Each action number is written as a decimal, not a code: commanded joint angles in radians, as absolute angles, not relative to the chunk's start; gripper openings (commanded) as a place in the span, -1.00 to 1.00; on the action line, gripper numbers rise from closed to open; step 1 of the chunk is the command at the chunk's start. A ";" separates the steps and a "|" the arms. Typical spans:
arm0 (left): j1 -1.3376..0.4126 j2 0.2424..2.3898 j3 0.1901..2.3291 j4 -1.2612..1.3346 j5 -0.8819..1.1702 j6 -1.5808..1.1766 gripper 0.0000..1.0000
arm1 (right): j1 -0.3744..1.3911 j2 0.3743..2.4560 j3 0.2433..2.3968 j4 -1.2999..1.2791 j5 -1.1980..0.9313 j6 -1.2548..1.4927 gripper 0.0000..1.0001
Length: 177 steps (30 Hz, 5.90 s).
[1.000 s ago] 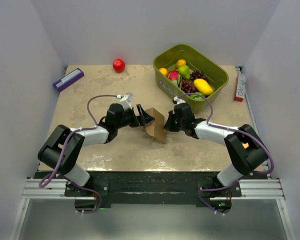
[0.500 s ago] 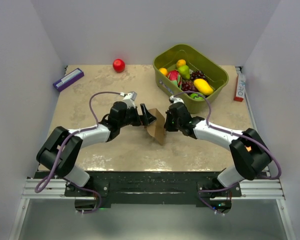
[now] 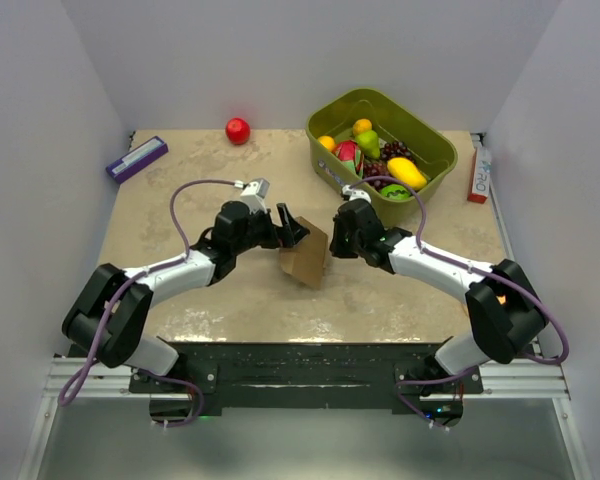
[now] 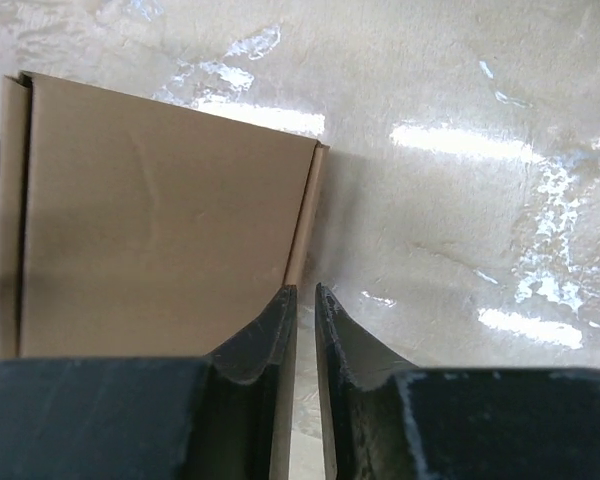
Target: Fold the paper box
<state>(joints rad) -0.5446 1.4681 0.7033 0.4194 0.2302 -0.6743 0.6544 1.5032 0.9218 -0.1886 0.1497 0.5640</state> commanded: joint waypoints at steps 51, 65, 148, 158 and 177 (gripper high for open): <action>-0.396 1.519 0.583 0.552 0.311 -0.612 0.95 | 0.635 1.454 0.750 0.043 -0.037 0.773 -0.05; -0.396 1.560 0.595 0.571 0.324 -0.603 0.75 | 0.635 1.499 0.750 0.051 -0.028 0.759 -0.15; -0.499 1.531 0.575 0.598 0.307 -0.555 -0.30 | 0.681 1.720 1.006 -0.259 0.078 0.630 -0.33; -0.497 1.422 0.594 0.526 0.305 -0.578 -0.12 | 0.615 1.534 0.957 -0.109 -0.055 0.745 0.14; -0.417 1.312 0.555 0.451 0.336 -0.587 0.90 | 0.565 1.603 0.839 0.047 -0.153 0.788 -0.13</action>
<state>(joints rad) -0.4377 1.3548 0.5652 0.4461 0.3004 -0.5682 0.5812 1.6115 0.8730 -0.0177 -0.1101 0.7666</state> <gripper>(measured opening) 0.943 0.500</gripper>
